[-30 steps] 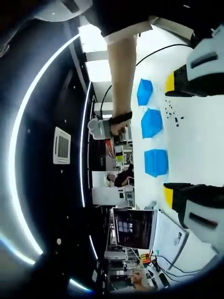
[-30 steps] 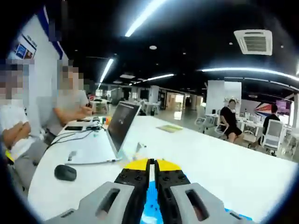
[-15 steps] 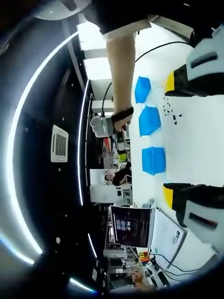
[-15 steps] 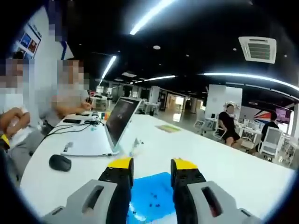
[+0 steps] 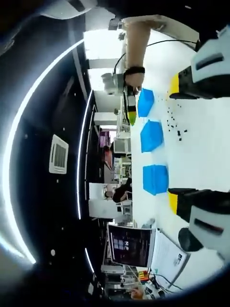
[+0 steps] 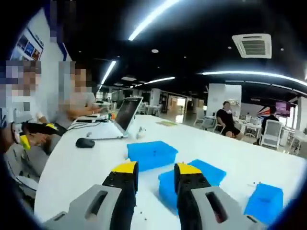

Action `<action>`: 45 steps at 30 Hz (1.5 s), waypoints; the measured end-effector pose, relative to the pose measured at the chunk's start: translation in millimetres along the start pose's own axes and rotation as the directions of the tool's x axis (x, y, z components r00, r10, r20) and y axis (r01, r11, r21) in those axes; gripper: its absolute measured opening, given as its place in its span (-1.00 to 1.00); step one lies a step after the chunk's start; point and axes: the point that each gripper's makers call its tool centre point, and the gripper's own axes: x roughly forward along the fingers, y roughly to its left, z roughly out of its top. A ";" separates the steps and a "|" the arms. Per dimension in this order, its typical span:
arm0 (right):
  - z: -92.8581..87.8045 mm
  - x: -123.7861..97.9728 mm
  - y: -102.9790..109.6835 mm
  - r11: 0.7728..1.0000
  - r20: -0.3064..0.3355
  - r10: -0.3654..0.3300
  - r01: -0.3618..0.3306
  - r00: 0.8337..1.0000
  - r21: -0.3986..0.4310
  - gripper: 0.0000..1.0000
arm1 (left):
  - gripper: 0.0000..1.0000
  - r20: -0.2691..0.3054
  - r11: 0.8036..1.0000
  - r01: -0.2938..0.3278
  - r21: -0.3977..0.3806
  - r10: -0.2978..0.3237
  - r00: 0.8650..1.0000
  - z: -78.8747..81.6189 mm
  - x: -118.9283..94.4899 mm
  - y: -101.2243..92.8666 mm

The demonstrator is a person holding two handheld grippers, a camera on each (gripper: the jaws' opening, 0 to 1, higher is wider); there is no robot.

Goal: Pick up the resistors one by one and place each resistor into its matching bin, sorting the parts by color and model until every resistor is separated into the correct bin for its type

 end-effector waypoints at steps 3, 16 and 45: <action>-5.6 -43.6 9.7 0.999 0.026 -0.026 0.025 0.999 0.024 -0.37 | 0.53 -0.012 1.000 0.023 -0.008 -0.023 1.000 -5.4 6.7 -6.0; -38.3 -141.9 55.1 0.992 -0.037 -0.082 0.085 0.996 0.097 -0.43 | 0.53 -0.026 0.997 0.073 -0.006 -0.073 0.997 -11.1 9.6 -21.0; -16.8 -23.2 111.1 0.672 -0.479 0.463 -0.648 0.746 -0.358 -0.38 | 0.53 -0.139 0.999 0.040 -0.025 -0.043 0.989 -46.0 -11.7 -14.3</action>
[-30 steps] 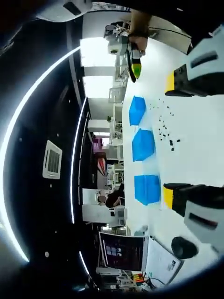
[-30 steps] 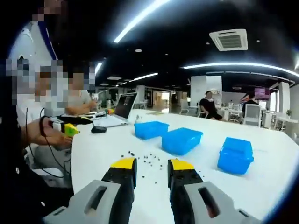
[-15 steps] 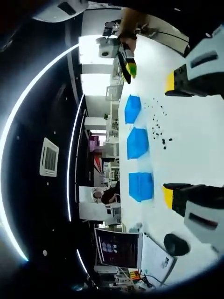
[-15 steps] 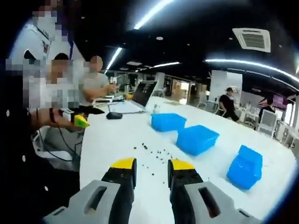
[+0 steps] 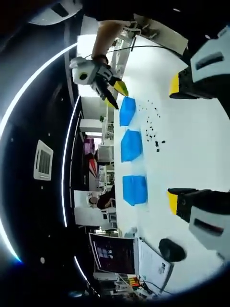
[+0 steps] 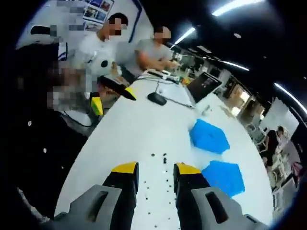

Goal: Pick up the resistors one by one and place each resistor into its matching bin, sorting the parts by color and model until every resistor is separated into the correct bin for its type

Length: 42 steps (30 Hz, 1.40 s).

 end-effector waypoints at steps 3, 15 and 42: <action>2.0 18.4 -3.3 0.995 -0.039 0.073 -0.075 0.997 -0.065 -0.38 | 0.53 -0.007 1.000 -0.005 0.000 0.005 1.000 -1.1 -1.2 1.1; -21.4 86.9 5.2 0.867 -0.286 0.308 -0.391 0.907 -0.308 -0.43 | 0.53 -0.053 1.000 -0.010 -0.001 0.010 0.999 -8.0 -6.4 4.0; -53.4 129.3 10.5 0.717 -0.546 0.429 -0.639 0.720 -0.280 -0.86 | 0.52 -0.076 1.000 0.028 0.006 -0.027 0.997 -8.1 1.4 -5.9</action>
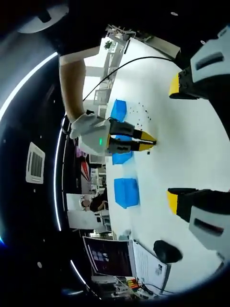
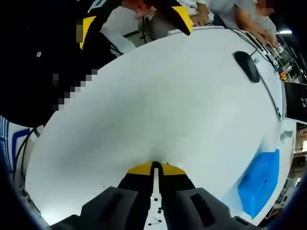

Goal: Pick up the resistors one by one and place each resistor into its matching bin, sorting the parts by color and model until every resistor is separated into the correct bin for its type

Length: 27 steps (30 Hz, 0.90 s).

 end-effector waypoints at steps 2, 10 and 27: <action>-0.5 -0.7 0.2 1.000 -0.002 -0.005 0.005 1.000 0.007 -0.86 | 0.52 0.001 1.000 0.000 -0.001 0.000 1.000 0.7 -0.3 -0.1; 10.7 -28.6 17.9 0.985 0.144 -0.059 0.034 0.988 0.171 -0.87 | 0.51 0.031 0.999 0.015 -0.046 -0.013 0.999 6.8 0.1 2.7; 2.5 -181.8 40.7 0.432 0.330 -0.881 0.292 0.339 0.853 -0.87 | 0.48 0.115 0.998 -0.015 -0.061 0.022 0.993 26.6 2.1 15.7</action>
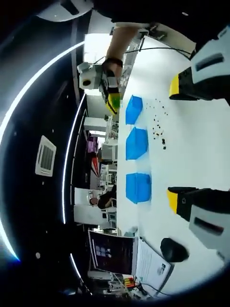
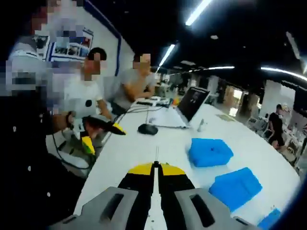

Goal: Pick up the resistors one by one and place each resistor into its matching bin, sorting the parts by color and model until every resistor is separated into the correct bin for its type

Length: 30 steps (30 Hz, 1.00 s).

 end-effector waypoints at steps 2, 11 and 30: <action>6.6 -5.8 -4.3 0.996 0.062 -0.087 0.085 0.994 0.031 -0.87 | 0.48 0.001 1.000 -0.009 -0.003 0.009 1.000 -0.4 -0.1 1.1; 45.0 24.5 -39.1 0.953 0.234 -0.290 0.257 0.928 0.161 -0.87 | 0.49 0.029 0.996 -0.078 0.035 0.077 0.997 9.8 -6.8 4.9; 45.5 180.1 -156.1 0.929 0.065 -0.341 0.326 0.938 0.174 -0.87 | 0.48 0.065 0.981 -0.186 0.049 0.182 0.981 33.8 -25.7 25.9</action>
